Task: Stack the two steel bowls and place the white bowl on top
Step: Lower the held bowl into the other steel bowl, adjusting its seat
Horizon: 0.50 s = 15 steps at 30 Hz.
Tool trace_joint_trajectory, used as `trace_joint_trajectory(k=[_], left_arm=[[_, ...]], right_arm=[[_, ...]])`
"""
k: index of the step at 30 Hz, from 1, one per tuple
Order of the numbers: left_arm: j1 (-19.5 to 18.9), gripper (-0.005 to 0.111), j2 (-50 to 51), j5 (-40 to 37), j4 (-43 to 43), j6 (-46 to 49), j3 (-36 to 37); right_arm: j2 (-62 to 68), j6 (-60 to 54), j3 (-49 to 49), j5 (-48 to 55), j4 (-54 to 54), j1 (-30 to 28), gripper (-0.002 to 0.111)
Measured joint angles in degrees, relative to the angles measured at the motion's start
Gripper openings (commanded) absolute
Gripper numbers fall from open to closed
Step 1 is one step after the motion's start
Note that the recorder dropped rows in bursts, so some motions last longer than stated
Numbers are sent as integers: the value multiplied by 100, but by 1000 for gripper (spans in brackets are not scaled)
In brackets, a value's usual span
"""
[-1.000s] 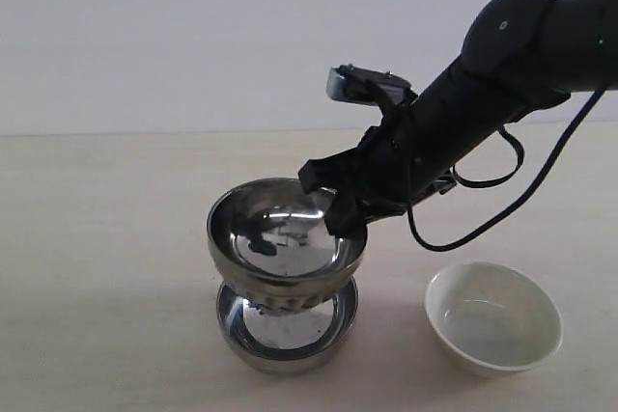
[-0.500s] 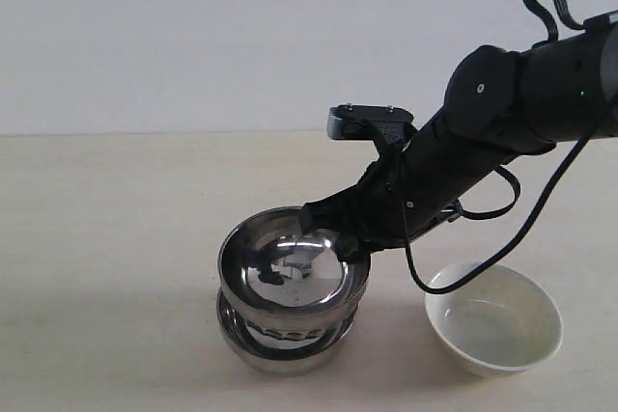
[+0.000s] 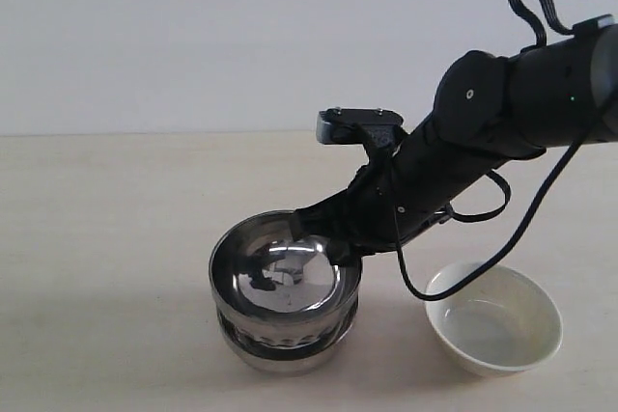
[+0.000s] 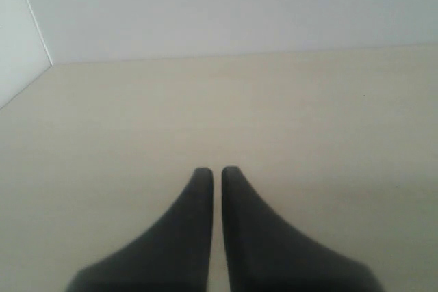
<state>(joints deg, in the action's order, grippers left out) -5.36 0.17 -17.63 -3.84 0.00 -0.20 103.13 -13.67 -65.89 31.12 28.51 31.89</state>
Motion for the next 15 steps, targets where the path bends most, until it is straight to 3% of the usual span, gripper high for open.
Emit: trace_joint_trajectory(k=[15], left_arm=[[0,4,0,0,0,0,0]], right_arm=[[299,-65,18,-346,-9,0,0]])
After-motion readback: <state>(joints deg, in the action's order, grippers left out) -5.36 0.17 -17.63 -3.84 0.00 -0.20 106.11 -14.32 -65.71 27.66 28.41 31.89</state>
